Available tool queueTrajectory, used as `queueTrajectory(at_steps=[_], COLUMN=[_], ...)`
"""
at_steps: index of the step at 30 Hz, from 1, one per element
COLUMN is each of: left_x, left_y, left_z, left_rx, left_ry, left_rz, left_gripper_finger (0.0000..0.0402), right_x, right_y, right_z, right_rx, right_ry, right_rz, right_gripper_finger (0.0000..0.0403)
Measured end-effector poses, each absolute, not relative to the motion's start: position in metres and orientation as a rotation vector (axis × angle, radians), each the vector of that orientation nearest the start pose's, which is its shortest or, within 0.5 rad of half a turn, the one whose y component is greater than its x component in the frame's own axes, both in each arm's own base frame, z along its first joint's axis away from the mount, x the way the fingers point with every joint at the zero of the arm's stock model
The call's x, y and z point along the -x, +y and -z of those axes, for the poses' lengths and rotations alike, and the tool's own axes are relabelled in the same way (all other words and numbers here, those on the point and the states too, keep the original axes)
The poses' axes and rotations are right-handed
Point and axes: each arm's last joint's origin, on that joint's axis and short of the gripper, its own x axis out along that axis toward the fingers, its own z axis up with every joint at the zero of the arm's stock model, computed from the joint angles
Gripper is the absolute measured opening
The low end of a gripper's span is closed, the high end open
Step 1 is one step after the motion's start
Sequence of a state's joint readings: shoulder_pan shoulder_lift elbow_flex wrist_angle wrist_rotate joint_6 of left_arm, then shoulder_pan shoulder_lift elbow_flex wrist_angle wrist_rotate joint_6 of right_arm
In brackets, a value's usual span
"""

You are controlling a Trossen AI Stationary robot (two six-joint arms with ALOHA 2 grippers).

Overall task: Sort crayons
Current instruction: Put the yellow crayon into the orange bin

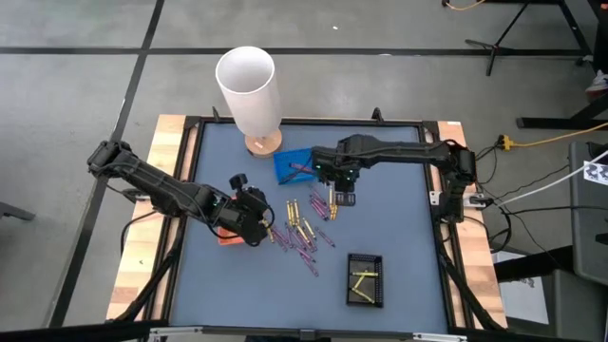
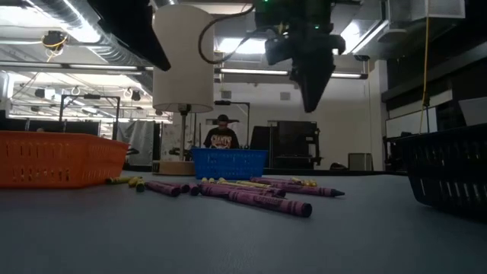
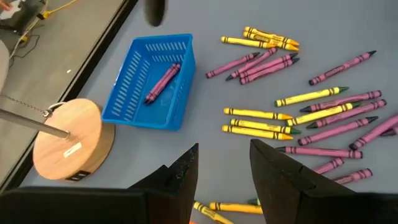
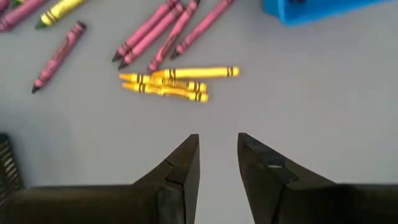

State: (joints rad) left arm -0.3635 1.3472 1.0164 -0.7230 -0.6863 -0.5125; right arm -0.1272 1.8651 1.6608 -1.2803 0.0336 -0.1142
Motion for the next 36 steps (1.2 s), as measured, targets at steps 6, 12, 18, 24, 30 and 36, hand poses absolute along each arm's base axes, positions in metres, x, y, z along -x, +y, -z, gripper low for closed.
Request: queueTrajectory(at_steps=[6, 12, 18, 24, 30, 36], left_x=[-0.248, -0.251, -0.253, -0.254, -0.254, -0.254], left_y=[-0.074, -0.073, -0.066, -0.061, -0.061, -0.061], left_z=[-0.26, -0.262, -0.262, -0.262, -0.262, -0.262], left_rx=[-0.088, -0.101, -0.088, -0.081, -0.08, -0.08], left_ry=[0.801, 0.788, 0.785, 0.786, 0.786, 0.786], left_rz=[-0.49, -0.482, -0.506, -0.524, -0.525, -0.525], left_gripper_finger=[0.0128, 0.0128, 0.0128, 0.0128, 0.0128, 0.0128], right_x=[-0.331, -0.313, -0.317, -0.319, -0.315, -0.31], right_y=[-0.042, -0.039, -0.035, -0.034, -0.034, -0.034], right_z=[-0.261, -0.242, -0.219, -0.199, -0.186, -0.176], right_rx=[0.004, 0.025, 0.029, 0.132, 0.236, 0.339], right_ry=[1.477, 1.397, 1.266, 1.154, 1.141, 1.145], right_rz=[0.063, 0.036, -0.153, -0.27, -0.32, -0.383], right_gripper_finger=[0.0106, 0.0106, 0.0106, 0.0106, 0.0106, 0.0106])
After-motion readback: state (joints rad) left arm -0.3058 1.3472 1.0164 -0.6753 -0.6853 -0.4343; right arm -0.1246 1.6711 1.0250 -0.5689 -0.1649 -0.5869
